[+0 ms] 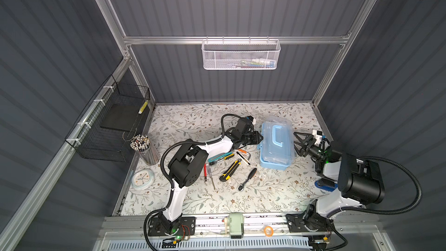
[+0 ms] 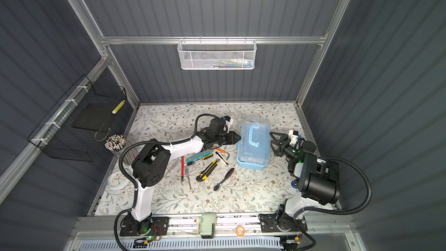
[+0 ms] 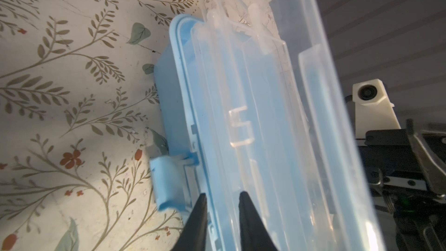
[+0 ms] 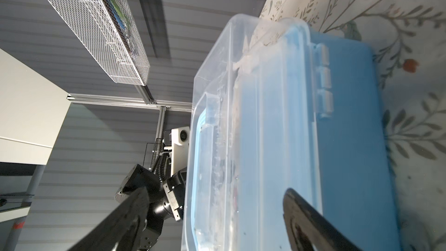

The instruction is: Pack the tool kit

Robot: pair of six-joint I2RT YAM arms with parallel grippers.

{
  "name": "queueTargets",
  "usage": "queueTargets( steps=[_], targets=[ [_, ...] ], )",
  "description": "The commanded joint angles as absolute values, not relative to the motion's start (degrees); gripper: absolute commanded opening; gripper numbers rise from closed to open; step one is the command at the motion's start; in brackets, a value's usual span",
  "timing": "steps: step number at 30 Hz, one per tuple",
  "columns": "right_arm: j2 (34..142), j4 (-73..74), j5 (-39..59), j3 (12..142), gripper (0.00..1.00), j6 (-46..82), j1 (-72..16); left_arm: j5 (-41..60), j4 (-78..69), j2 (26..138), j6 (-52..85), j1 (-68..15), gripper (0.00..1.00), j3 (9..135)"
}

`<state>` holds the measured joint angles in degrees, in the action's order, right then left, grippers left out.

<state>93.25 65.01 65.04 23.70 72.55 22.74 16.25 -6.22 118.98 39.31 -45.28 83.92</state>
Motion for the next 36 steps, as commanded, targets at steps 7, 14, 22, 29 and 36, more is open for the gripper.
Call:
queueTargets(
  steps=[7,14,22,29,36],
  targets=[
    [92.6,65.8,66.0,23.7,0.87,71.6,22.2,18.4,-9.7,120.2,40.4,-45.7,0.25,85.8],
    [91.8,59.4,64.9,24.6,0.87,67.5,20.0,18.5,-11.2,120.3,40.4,-46.5,0.27,86.3],
    [90.8,56.0,64.0,25.3,0.87,65.6,19.1,20.7,-13.2,119.6,40.4,-47.8,0.29,87.7],
    [87.7,45.8,63.9,29.0,0.88,60.4,18.2,19.4,-13.1,117.3,39.7,-47.9,0.3,87.3],
    [85.7,30.4,63.4,35.3,0.9,51.7,17.7,19.3,-9.7,117.8,37.7,-48.7,0.31,91.5]
  ],
)
